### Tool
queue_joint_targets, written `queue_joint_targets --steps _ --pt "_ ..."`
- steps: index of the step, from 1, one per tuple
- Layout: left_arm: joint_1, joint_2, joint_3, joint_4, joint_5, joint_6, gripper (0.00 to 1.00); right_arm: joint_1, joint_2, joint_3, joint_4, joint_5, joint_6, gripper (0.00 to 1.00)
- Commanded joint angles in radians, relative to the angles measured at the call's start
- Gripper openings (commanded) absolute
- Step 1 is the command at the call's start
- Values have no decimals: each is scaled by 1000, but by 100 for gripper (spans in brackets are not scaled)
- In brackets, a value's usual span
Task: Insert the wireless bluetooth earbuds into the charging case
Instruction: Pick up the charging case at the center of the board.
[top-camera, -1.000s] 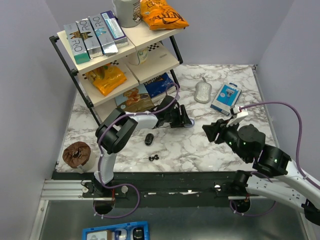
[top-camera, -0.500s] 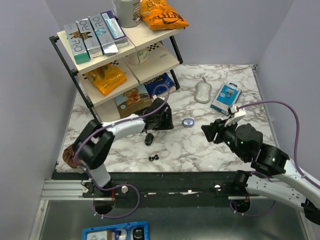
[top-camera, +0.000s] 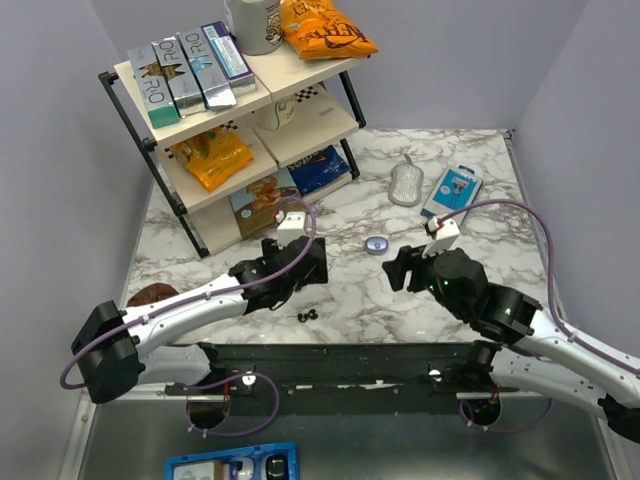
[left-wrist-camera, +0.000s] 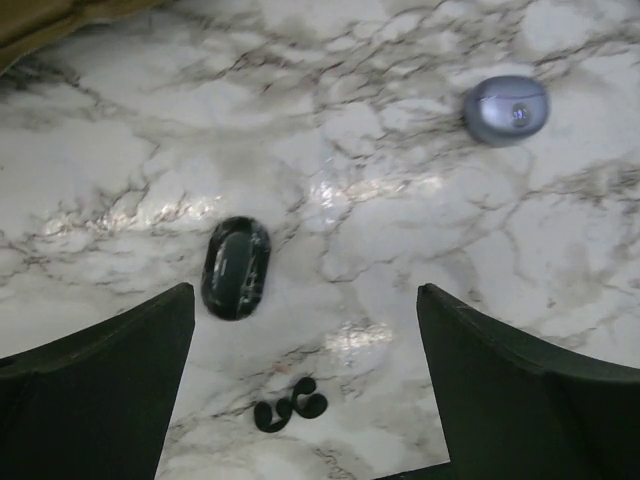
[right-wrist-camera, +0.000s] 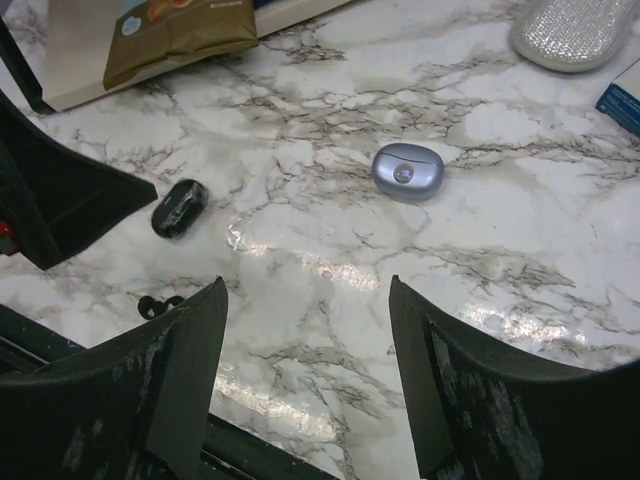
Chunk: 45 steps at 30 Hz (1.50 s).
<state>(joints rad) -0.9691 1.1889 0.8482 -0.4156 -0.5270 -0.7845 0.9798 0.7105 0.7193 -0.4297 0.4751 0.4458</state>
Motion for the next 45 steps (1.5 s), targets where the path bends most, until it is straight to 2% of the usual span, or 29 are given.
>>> queue_joint_targets --steps 1,3,6,9,15,23,35,45 --pt "0 -35 -133 -28 11 -73 99 -3 29 -29 95 -29 42 74" --pt "6 -101 -217 62 39 -58 99 -3 49 -29 95 -50 42 73" --pt "93 -117 -259 103 139 -27 99 -3 93 -26 97 -96 34 72" --pt "171 -100 -268 129 222 19 99 -3 125 -24 101 -116 30 71" --pt "217 0 -203 166 338 128 99 -1 126 -41 135 -139 16 71" --pt "228 92 -150 104 318 160 99 -3 106 -66 141 -136 7 70" --pt "230 195 -120 74 302 163 90 -1 112 -69 160 -138 -12 70" --pt "231 334 -54 60 286 140 71 -1 101 -69 161 -130 -19 70"
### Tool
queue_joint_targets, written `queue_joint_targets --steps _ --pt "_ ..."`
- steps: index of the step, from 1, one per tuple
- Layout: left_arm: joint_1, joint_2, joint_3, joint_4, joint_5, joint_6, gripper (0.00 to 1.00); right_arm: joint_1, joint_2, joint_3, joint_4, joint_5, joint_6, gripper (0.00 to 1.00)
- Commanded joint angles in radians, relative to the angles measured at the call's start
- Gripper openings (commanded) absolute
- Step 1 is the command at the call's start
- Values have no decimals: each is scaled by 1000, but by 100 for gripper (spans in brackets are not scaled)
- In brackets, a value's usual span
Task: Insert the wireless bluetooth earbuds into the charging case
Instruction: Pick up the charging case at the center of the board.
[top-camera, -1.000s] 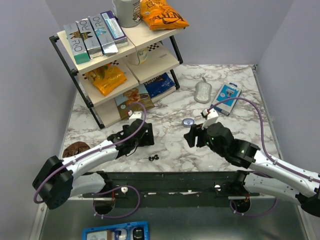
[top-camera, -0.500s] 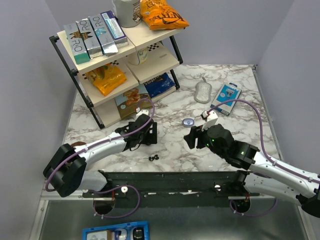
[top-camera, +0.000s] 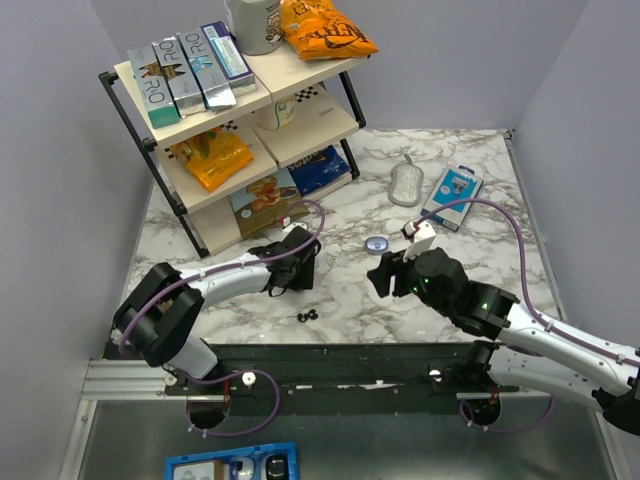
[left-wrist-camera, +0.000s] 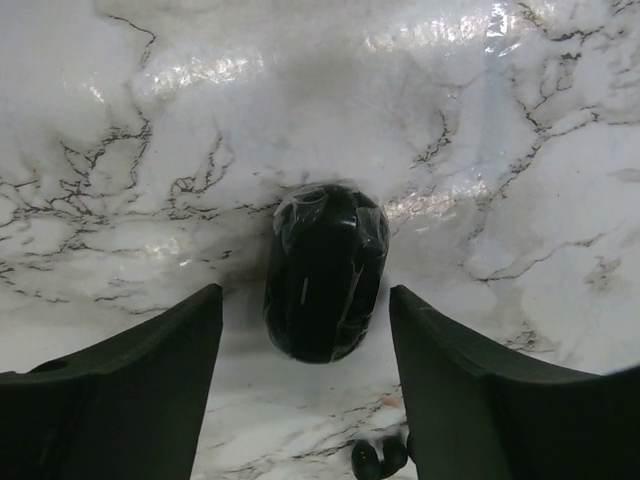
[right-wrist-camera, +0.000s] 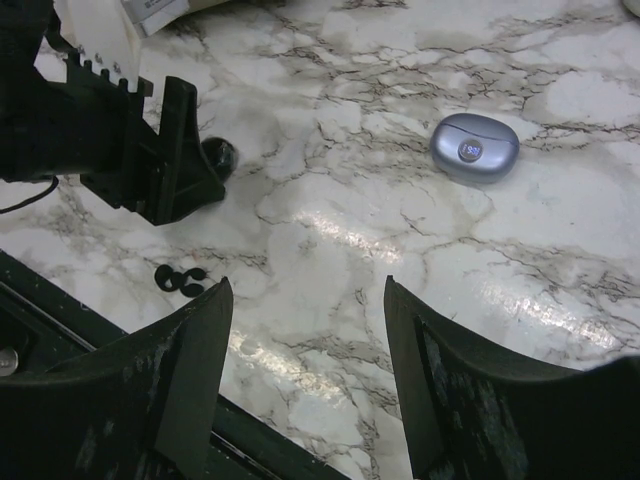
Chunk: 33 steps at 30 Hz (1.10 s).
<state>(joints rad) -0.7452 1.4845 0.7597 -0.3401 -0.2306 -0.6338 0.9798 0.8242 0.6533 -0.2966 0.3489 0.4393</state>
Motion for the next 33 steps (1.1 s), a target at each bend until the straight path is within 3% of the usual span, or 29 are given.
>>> queue_joint_targets --steps 1,9,11,14,15,21,26,33 --pt "7 43 39 -16 -10 -20 70 -3 -17 -4 28 -2 -14 70" --pt "4 49 38 -10 -19 -82 66 -3 -53 -17 27 13 -22 70" --pt "0 59 43 -11 -19 -96 58 -3 -56 -18 25 15 -22 70" --pt "-20 72 53 -14 -30 -121 54 -1 -62 -21 25 18 -17 70" --pt "-26 76 56 -14 -33 -135 46 -1 -63 -23 24 18 -17 70" --pt "-56 89 98 -31 -68 -233 44 -3 -77 -26 19 53 1 70" --pt "-75 106 142 -36 -105 -430 55 -3 -86 -24 10 85 41 70" --pt "-86 178 205 -46 -116 -500 84 -3 -91 -24 7 87 41 70"
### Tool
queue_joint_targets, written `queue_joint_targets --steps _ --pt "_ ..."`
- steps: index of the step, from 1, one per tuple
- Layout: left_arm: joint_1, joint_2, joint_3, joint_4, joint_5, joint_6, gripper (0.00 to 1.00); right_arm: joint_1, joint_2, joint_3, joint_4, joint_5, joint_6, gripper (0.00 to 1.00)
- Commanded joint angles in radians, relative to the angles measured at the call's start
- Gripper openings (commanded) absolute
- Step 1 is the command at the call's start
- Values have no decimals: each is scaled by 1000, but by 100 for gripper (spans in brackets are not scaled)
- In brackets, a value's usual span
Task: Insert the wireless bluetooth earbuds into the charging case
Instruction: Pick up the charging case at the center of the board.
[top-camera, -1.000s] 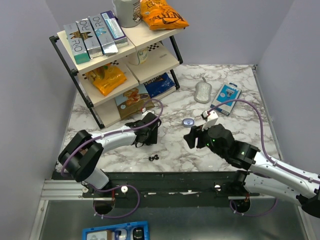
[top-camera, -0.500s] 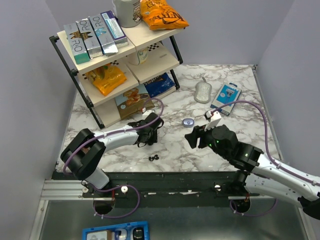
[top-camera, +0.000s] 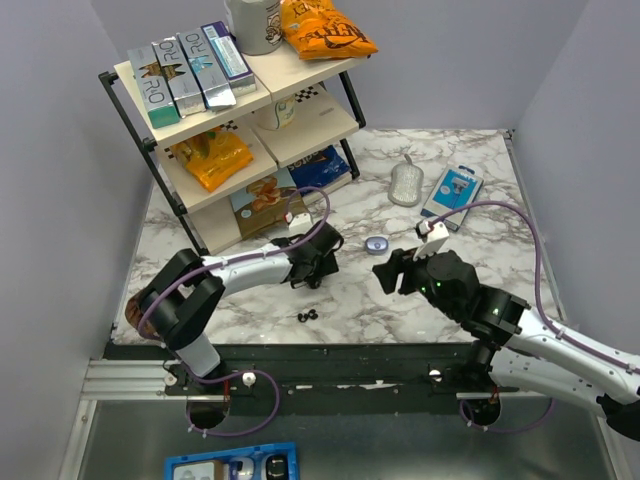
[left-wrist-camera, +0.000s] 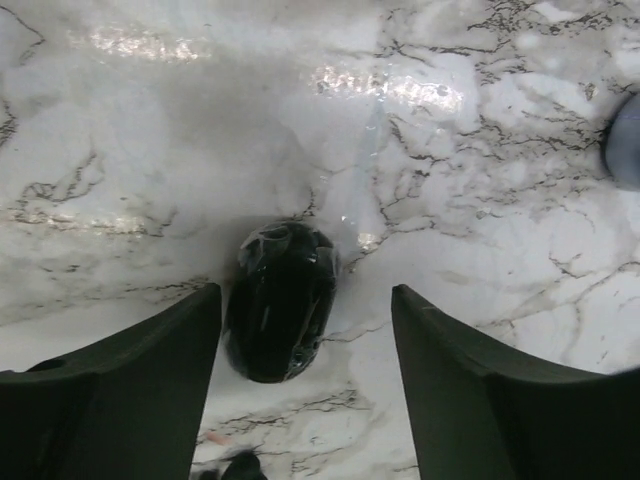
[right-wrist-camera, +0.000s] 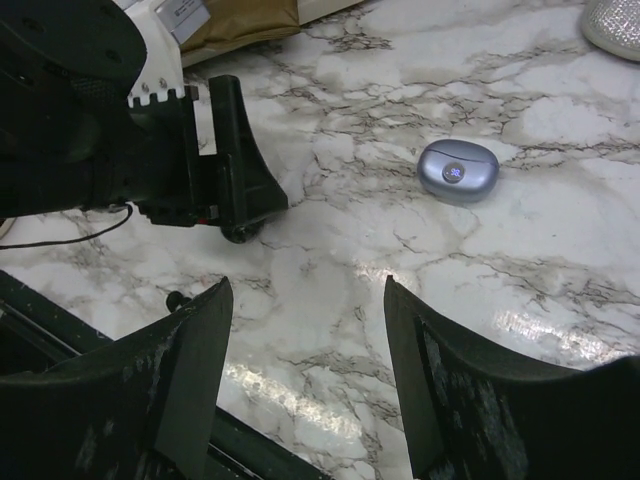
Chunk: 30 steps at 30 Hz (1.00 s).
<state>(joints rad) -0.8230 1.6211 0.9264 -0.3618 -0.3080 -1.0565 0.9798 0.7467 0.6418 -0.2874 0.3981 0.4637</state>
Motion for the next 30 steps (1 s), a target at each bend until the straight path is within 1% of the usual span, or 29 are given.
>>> queue_joint_targets --steps 1,5,6,9,10,11,13,15,16,18,20,21,22,24,25,28,29,30 --pt "-8 46 46 -29 -39 -74 84 -3 -18 -14 -2 39 16 70" --pt "-13 37 58 -58 -68 -59 87 -3 -29 -24 -6 39 16 70" --pt "-15 8 61 -68 -86 -47 88 -3 -30 -25 -7 41 13 70" --pt "-27 -52 83 -129 -158 58 89 -3 -40 -31 -7 33 1 70" --pt "-28 -99 86 -158 -167 91 90 -3 -44 -34 -6 36 0 70" --pt "-28 -121 86 -170 -186 158 90 -3 -50 -42 -7 35 -3 71" --pt "-28 -193 78 -196 -183 241 89 -1 -49 -50 11 30 -20 71" --pt "-28 -239 80 -250 -220 309 89 -3 -21 -51 22 22 -39 71" --pt "-28 -292 65 -276 -227 335 88 -3 -4 -48 31 22 -39 71" --pt "-13 -348 37 -281 -223 407 89 -3 63 -31 30 28 -22 71" --pt "4 -411 0 -282 -206 443 89 -3 111 -24 39 41 3 71" --pt "13 -429 -7 -295 -223 434 90 -3 132 -11 47 41 24 72" --pt "15 -470 -32 -298 -227 428 90 -3 194 1 65 39 38 72" --pt "18 -524 -73 -272 -232 421 90 -3 270 30 74 16 94 75" --pt "19 -576 -122 -240 -229 408 90 -4 349 83 77 -26 111 76" --pt "19 -667 -213 -177 -236 373 89 -4 475 183 85 -114 191 77" --pt "21 -682 -224 -181 -250 354 89 -3 549 211 86 -128 205 78" --pt "21 -697 -230 -186 -262 340 89 -3 578 229 90 -139 232 79"
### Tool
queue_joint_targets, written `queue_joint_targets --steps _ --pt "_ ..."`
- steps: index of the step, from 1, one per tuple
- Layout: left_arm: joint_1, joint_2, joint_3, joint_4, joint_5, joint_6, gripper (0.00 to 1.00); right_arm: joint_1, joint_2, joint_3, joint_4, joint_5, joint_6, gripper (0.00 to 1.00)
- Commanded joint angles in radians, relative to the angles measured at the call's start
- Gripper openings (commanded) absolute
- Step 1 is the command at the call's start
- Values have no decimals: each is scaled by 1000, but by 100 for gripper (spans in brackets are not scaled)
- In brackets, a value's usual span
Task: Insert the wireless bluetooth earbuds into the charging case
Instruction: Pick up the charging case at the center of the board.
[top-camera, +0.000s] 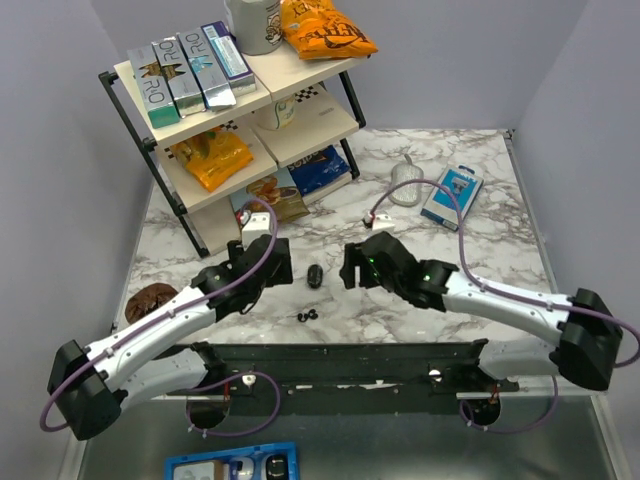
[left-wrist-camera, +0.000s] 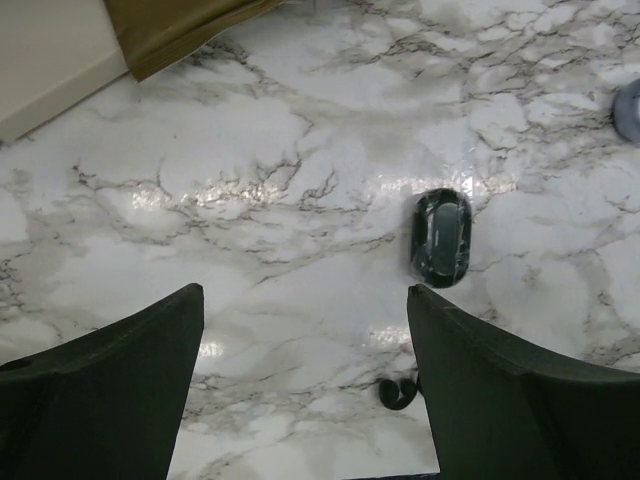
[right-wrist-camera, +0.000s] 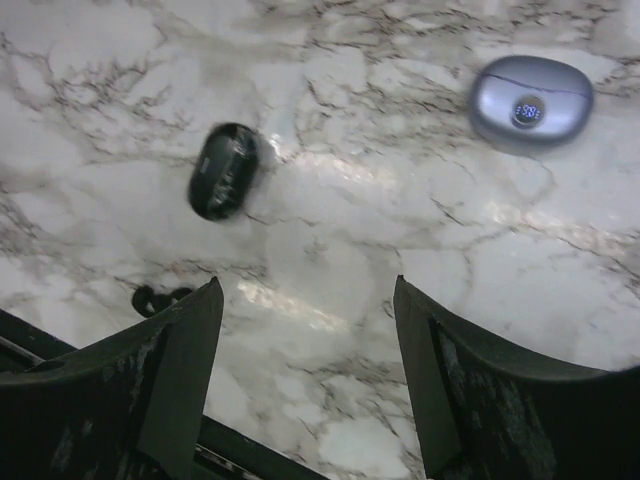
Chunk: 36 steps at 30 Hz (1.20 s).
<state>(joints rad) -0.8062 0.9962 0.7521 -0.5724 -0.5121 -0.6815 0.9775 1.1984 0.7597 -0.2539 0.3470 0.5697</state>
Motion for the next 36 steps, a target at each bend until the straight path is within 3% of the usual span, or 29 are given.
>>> queue_joint_targets --steps 1,5,7,17,26,36 --pt "4 -102 -66 19 -69 -41 89 0 160 130 71 -98 140 87" --pt "4 -175 -77 3 -112 -49 91 0 286 233 76 -131 162 88" --pt "4 -194 -68 -15 -118 -46 99 0 371 295 59 -123 156 88" --pt "6 -286 -120 5 -82 -16 99 0 622 458 -36 -125 182 86" --pt "6 -271 -115 -3 -89 -32 99 0 731 563 -146 -95 217 81" --pt "6 -255 -129 23 -72 -39 99 1 745 518 -176 -94 188 76"
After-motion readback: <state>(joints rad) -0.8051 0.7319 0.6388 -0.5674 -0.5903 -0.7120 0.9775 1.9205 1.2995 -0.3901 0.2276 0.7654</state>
